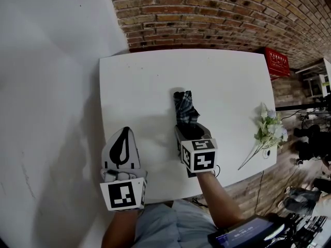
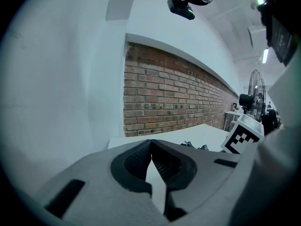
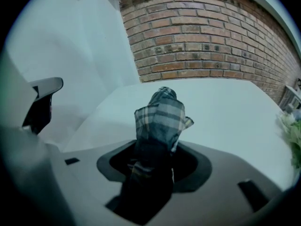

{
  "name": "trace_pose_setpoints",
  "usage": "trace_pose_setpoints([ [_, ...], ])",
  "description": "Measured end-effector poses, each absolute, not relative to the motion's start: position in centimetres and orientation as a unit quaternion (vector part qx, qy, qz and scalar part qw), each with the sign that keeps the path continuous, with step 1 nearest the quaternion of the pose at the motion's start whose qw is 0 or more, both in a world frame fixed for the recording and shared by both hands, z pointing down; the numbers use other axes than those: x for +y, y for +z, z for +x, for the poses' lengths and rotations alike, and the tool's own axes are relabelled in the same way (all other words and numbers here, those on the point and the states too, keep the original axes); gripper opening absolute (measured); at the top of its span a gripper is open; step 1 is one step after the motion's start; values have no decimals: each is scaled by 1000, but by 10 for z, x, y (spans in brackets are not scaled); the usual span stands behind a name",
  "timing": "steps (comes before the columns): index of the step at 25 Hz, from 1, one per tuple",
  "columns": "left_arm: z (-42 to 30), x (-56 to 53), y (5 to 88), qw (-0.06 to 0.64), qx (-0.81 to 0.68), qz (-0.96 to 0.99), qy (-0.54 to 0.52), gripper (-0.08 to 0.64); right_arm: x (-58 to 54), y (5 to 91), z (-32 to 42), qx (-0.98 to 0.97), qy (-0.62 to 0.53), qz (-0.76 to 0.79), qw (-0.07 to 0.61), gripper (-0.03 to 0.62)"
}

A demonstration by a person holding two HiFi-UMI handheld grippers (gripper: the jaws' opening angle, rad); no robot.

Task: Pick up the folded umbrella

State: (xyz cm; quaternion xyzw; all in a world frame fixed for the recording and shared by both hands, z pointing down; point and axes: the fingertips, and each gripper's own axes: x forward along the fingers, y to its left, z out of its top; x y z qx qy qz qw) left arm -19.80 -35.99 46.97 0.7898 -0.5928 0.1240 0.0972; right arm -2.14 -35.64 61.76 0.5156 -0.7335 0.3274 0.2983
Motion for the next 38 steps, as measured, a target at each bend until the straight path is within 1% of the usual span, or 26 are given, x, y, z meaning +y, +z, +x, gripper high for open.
trace_pose_setpoints([
  [20, -191, -355, 464, 90, -595, 789, 124, 6, -352, 609, -18, -744, 327, 517, 267, 198],
  [38, -168, -335, 434, 62, -590, 797, 114, 6, -344, 557, -6, -773, 275, 530, 216, 196],
])
